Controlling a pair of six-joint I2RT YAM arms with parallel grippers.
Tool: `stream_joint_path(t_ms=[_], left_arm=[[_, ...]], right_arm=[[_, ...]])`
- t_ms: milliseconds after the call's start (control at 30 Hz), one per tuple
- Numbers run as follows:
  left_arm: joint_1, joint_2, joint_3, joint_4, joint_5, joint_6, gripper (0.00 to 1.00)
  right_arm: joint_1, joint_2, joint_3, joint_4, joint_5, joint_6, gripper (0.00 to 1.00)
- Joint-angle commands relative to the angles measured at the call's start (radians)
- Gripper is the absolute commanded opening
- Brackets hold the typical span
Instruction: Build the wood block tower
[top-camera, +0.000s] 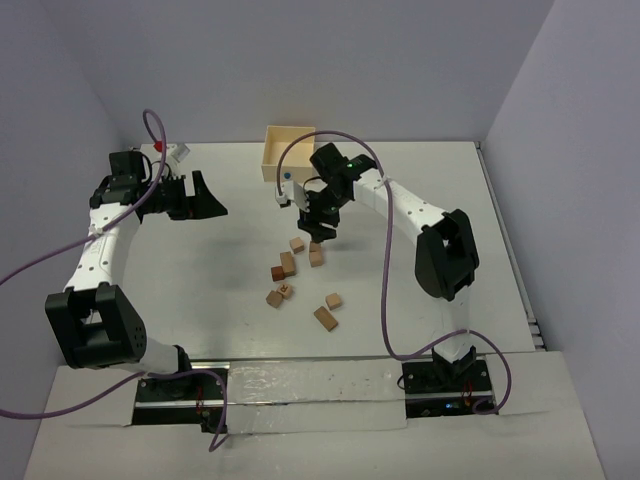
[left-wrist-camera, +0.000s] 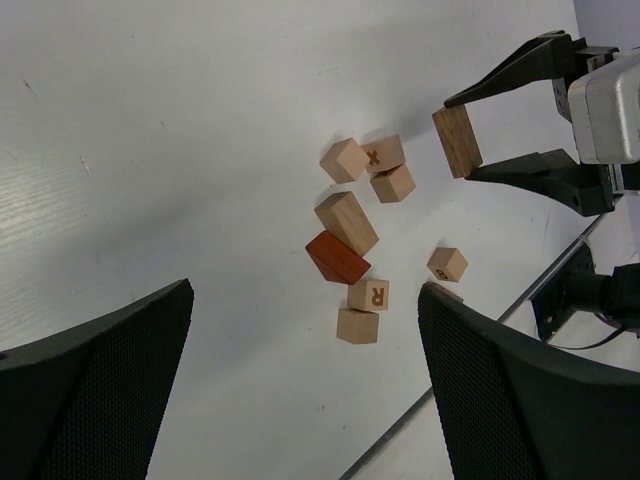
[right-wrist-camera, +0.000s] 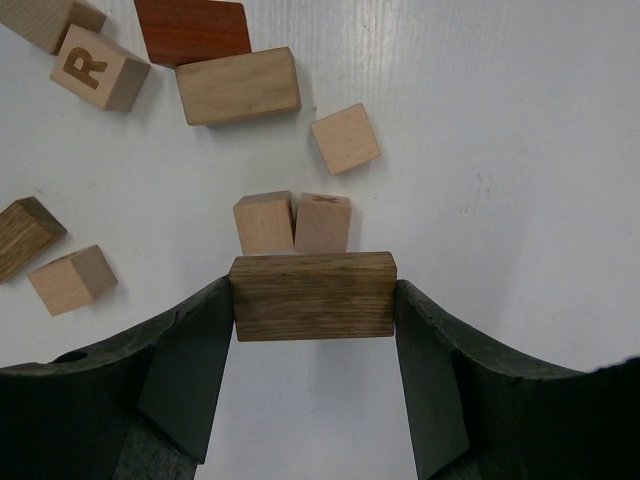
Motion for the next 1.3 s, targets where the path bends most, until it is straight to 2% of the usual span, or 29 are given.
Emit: stream_joint_path(t_ms=[0,133,400,567,800,1267], left_arm=[[-0.011,0.000,0.044,0.008,-0.019,0.013,0.99],[-0.018,-0.002,0.046,0.013,-0.041,0.009,0.99],[-0.052,-0.022,0.036,0.044,-0.203,-0.070,0.99],[-0.065,-0.033,0.034,0.051,-0.211,-0.067,0.99],[-0.071,-0.038,0.020,0.068,-0.223,-0.075,0.99],[-0.076,-0.043,0.011,0.073,-0.231,-0.075,0.99]], right_arm=[[0.023,0.018,-0.017,0.074,0.016,0.026,0.09],[0.031,0.044,-0.019,0.074,0.026,0.043,0.10],[0.041,0.058,-0.084,0.119,0.050,0.067,0.11],[0.042,0.060,-0.108,0.134,0.070,0.061,0.13],[0.046,0.057,-0.135,0.158,0.079,0.079,0.21],[0.059,0.069,-0.131,0.167,0.075,0.101,0.26]])
